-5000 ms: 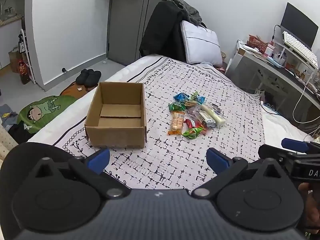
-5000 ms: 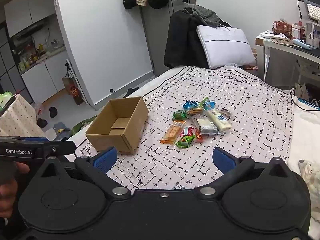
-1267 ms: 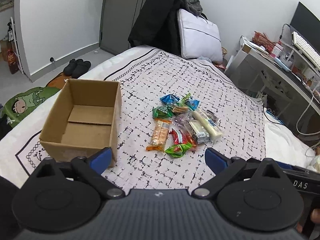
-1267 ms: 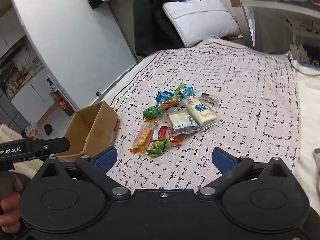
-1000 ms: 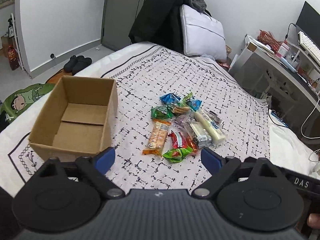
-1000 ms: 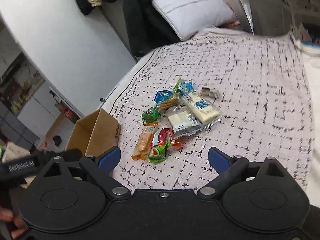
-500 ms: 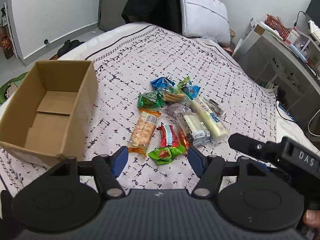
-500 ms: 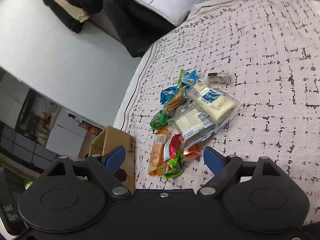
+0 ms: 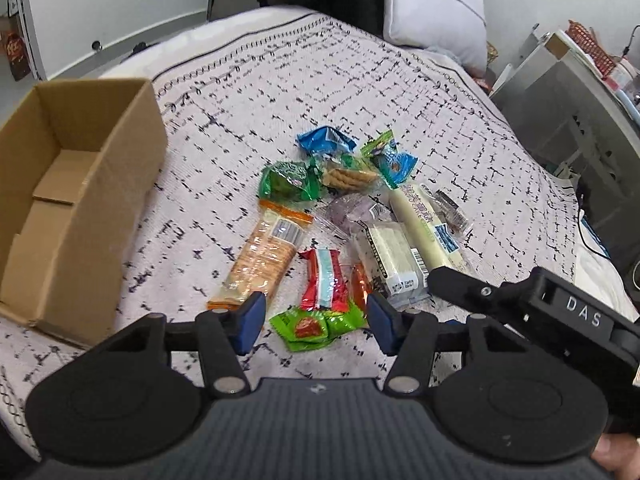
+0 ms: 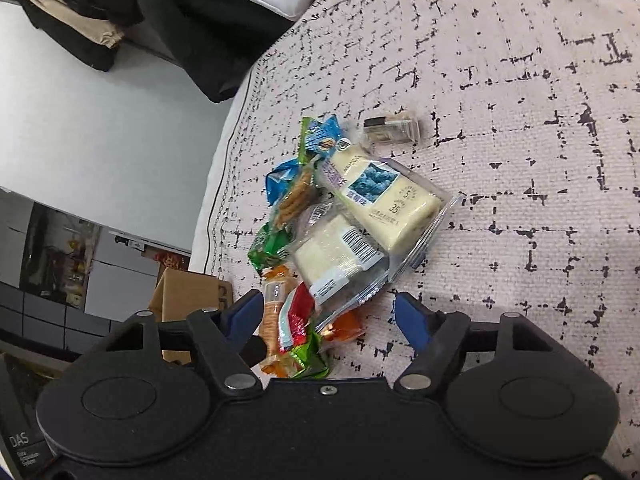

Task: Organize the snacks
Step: 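Lower the left tool onto the red-and-white packet while the right tool approaches the clear cheese pack, then close the left tool on the red-and-white packet while the right tool grasps the clear cheese pack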

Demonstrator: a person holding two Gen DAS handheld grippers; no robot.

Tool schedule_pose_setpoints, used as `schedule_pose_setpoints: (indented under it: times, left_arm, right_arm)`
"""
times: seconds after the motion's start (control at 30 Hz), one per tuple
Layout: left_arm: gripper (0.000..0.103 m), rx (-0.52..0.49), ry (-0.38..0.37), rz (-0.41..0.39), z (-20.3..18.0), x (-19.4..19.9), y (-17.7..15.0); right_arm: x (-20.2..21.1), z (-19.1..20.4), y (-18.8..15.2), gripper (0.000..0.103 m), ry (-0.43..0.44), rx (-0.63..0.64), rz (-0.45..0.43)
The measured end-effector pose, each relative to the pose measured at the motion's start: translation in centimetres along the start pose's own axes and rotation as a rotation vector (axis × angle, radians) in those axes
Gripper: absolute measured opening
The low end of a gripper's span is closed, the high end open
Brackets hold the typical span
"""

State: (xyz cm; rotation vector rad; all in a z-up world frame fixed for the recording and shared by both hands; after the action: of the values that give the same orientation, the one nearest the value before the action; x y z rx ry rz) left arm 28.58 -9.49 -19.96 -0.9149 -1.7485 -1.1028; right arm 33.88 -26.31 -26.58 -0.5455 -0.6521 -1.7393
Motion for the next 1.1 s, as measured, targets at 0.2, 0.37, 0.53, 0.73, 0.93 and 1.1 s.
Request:
schedule_pose_setpoints:
  times: [0.2, 0.37, 0.53, 0.73, 0.93, 1.1]
  left_arm:
    - [0.055, 0.037, 0.013, 0.043, -0.3, -2.6, 0.9]
    - [0.053, 0.052, 0.024, 0.057, -0.7, -4.3, 1.9]
    - [0.033, 0.098, 0.018, 0.102, -0.2, -6.0, 2.2]
    - [0.028, 0.102, -0.003, 0.136, -0.1, -6.3, 2.8]
    - [0.026, 0.069, -0.025, 0.148, 0.0, -4.7, 4.0]
    - [0.026, 0.039, -0.044, 0.142, 0.1, -2.9, 4.7]
  right_arm:
    - [-1.2, -1.0, 0.6, 0.069, -0.003, -0.036, 0.025]
    - [-1.7, -1.5, 1.4, 0.068, 0.005, -0.054, 0.025]
    - [-2.2, -1.5, 1.7, 0.068, 0.016, -0.052, 0.025]
    - [-2.7, -1.2, 2.0, 0.066, 0.01, -0.034, 0.023]
    - [-3.2, -1.1, 2.0, 0.056, -0.012, -0.028, 0.018]
    - [-3.4, -1.3, 2.0, 0.038, -0.033, -0.029, 0.014]
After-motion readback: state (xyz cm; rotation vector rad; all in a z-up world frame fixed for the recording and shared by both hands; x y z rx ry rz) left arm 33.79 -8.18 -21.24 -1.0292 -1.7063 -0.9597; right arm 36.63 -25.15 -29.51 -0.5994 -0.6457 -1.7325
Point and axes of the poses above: each gripper's, at about its wrist camera, not at the fingertips, and x roughly against the way its jaws point, z to its left, y to its top, the point moved 7 cm from there along -x, roughly the way its jaws point, and after that the axes turned 10 degrees about z, right-handed, at the moved point
